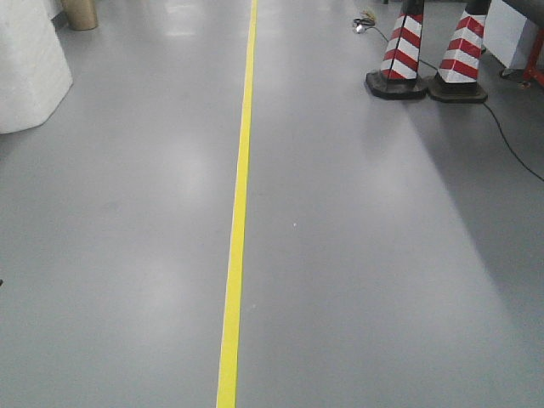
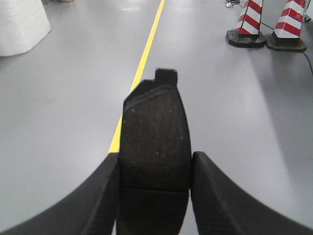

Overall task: Move and align brake pads A on conveyor
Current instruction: 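Drive forward along the yellow floor line carrying both brake pads, then drive past the red-and-white cones toward the black conveyor belt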

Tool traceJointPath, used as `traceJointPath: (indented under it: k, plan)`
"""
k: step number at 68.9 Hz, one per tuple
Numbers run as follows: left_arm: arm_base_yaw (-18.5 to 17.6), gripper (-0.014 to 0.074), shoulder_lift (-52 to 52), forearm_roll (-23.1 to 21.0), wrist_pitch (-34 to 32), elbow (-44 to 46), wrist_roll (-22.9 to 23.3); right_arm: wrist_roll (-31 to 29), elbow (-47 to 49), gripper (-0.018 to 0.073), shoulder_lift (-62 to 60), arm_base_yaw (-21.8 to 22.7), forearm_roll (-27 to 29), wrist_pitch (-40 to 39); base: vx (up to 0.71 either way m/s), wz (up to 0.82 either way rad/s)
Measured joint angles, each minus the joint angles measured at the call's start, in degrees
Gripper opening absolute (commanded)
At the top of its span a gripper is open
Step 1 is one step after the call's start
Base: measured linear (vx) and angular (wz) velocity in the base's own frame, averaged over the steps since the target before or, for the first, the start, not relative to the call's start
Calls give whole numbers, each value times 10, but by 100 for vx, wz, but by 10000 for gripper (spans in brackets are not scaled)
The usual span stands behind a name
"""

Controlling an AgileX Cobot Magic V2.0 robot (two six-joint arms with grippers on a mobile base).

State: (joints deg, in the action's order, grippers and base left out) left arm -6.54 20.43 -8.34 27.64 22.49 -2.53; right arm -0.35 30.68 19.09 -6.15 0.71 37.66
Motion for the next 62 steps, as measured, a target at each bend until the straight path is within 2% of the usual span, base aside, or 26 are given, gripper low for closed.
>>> traceJointPath:
  k: [62]
  plan:
    - [0, -6, 0, 0, 0, 0, 0, 0, 0, -7, 0, 0, 0, 0, 66, -1]
